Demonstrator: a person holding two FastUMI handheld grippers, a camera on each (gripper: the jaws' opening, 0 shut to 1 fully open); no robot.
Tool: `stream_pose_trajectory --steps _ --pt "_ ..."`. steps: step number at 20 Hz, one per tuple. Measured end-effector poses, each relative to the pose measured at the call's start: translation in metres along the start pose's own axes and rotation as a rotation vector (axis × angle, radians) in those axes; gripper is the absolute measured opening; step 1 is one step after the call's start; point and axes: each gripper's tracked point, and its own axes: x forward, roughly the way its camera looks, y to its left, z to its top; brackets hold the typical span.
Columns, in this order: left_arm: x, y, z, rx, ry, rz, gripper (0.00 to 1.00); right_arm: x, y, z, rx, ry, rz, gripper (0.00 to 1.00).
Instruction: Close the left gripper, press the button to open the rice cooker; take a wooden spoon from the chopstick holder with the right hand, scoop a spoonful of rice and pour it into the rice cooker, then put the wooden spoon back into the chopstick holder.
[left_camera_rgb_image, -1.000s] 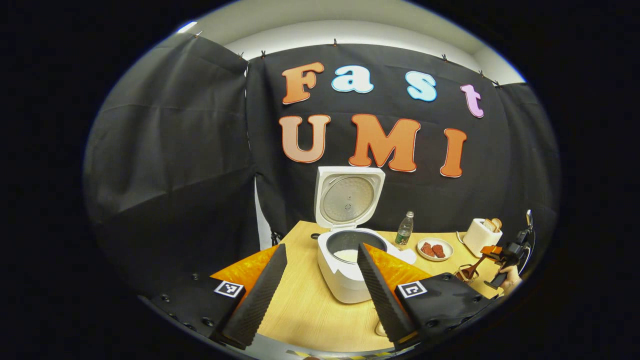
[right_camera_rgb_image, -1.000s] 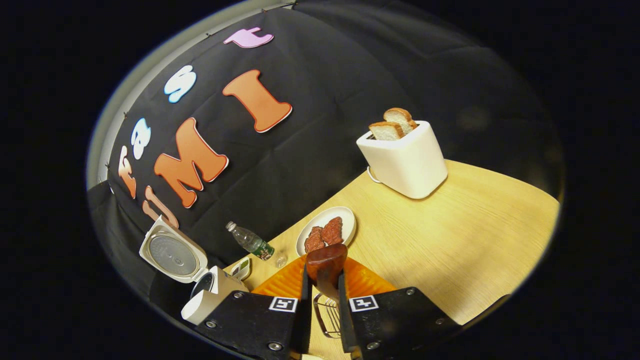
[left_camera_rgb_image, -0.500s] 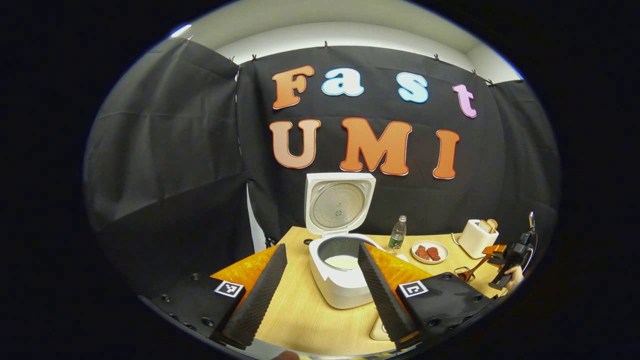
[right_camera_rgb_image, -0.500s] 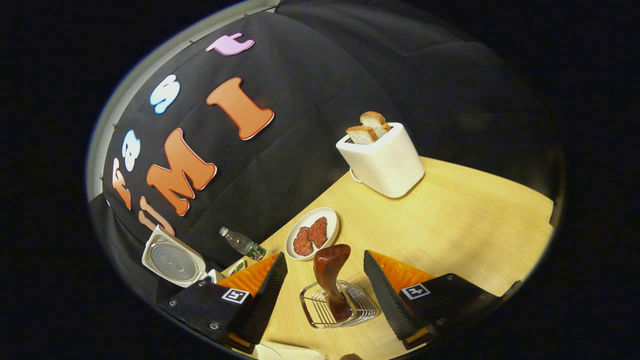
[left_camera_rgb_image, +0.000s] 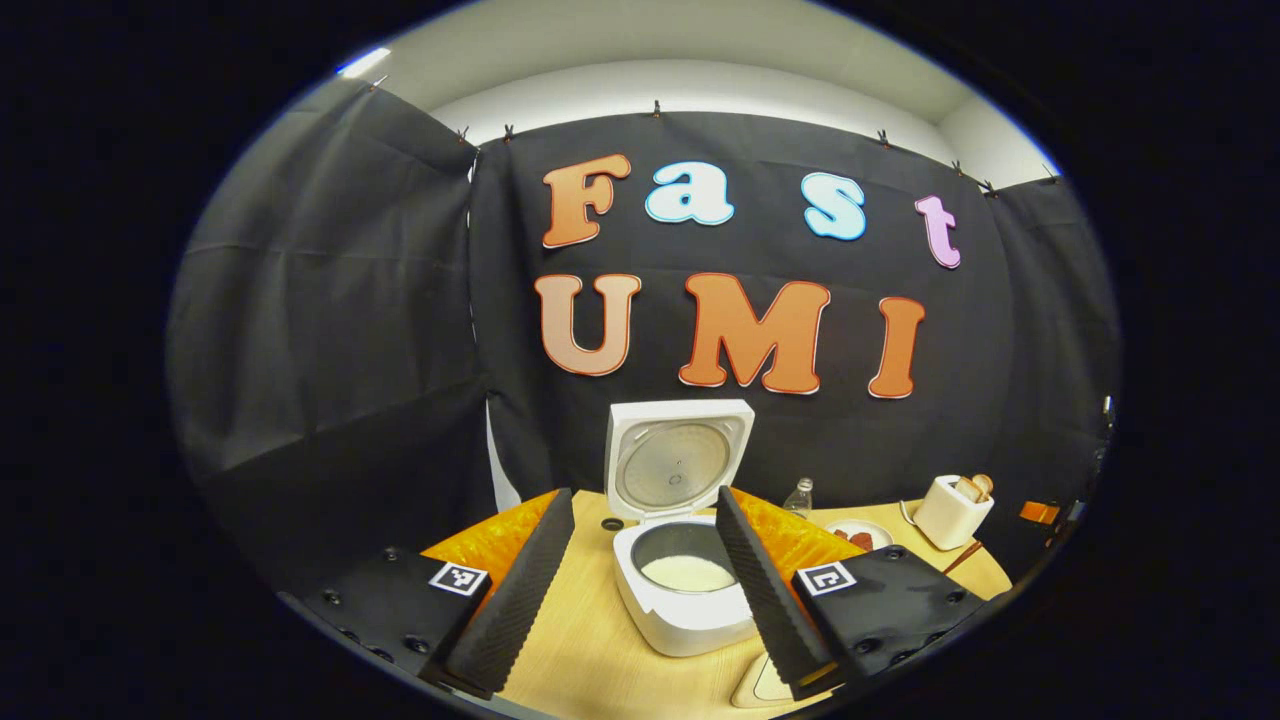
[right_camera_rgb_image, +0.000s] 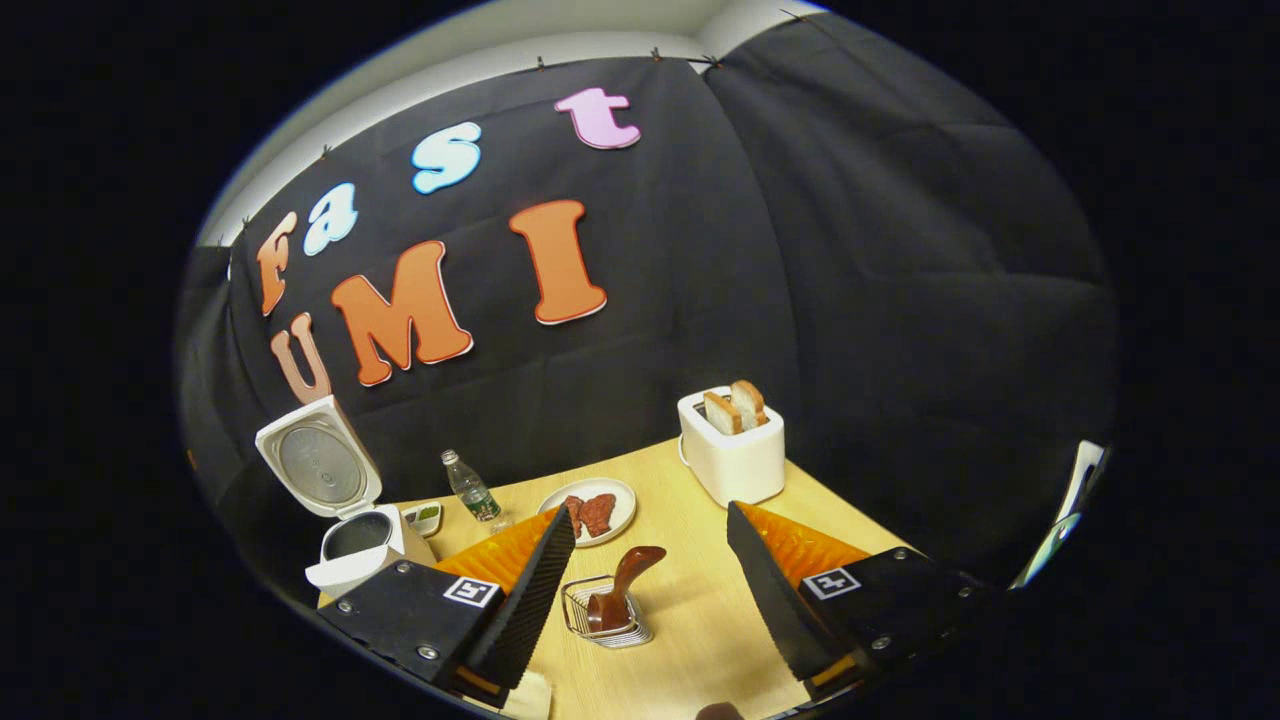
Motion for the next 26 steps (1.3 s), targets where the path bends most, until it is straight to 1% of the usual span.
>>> stream_pose_trajectory --steps 1,3,4,5,7,9,10,11,14,16,19,20,21,23,24,26 --pt "0.012 0.0 0.008 -0.006 0.003 -0.004 0.96 -0.011 0.002 0.007 0.002 -0.005 0.01 0.94" --pt "0.035 -0.003 0.026 -0.018 0.006 -0.019 0.97 -0.029 -0.001 0.017 0.004 -0.022 0.011 0.95" --pt "0.05 -0.004 0.04 -0.012 -0.004 -0.021 0.95 -0.035 -0.005 0.02 -0.01 -0.033 0.003 0.94" --pt "0.062 -0.002 0.053 0.001 -0.017 -0.014 0.96 -0.041 -0.011 0.021 -0.022 -0.04 -0.01 0.94" --pt "0.091 -0.005 0.078 0.026 -0.04 -0.012 0.96 -0.05 -0.022 0.022 -0.023 -0.034 -0.033 0.94" --pt "0.121 -0.021 0.09 0.013 -0.028 -0.054 0.98 -0.057 -0.032 0.022 -0.008 -0.034 -0.054 0.95" --pt "0.135 -0.028 0.096 -0.005 -0.024 -0.073 0.96 -0.06 -0.035 0.022 -0.006 -0.037 -0.065 0.95" --pt "0.151 -0.032 0.103 -0.024 -0.016 -0.082 0.94 -0.064 -0.039 0.022 -0.007 -0.038 -0.074 0.94" --pt "0.2 -0.037 0.114 -0.032 -0.006 -0.081 0.96 -0.073 -0.046 0.027 -0.021 -0.046 -0.103 0.95" --pt "0.232 -0.042 0.11 -0.016 0.027 -0.082 0.95 -0.077 -0.051 0.03 -0.018 -0.05 -0.121 0.95" --pt "0.277 -0.043 0.095 0.011 0.07 -0.069 0.97 -0.081 -0.059 0.034 -0.006 -0.058 -0.15 0.95" --pt "0.29 -0.046 0.086 0.015 0.089 -0.075 0.95 -0.081 -0.062 0.036 -0.007 -0.056 -0.159 0.94" --pt "0.304 -0.048 0.077 0.017 0.108 -0.087 0.96 -0.081 -0.063 0.036 -0.008 -0.054 -0.164 0.94" --pt "0.327 -0.053 0.056 0.007 0.16 -0.104 0.95 -0.078 -0.067 0.036 -0.009 -0.044 -0.178 0.94" --pt "0.336 -0.057 0.044 -0.004 0.182 -0.113 0.97 -0.076 -0.07 0.035 -0.01 -0.039 -0.189 0.94" --pt "0.349 -0.06 0.027 -0.032 0.22 -0.119 0.96 -0.074 -0.069 0.035 -0.01 -0.038 -0.196 0.94"
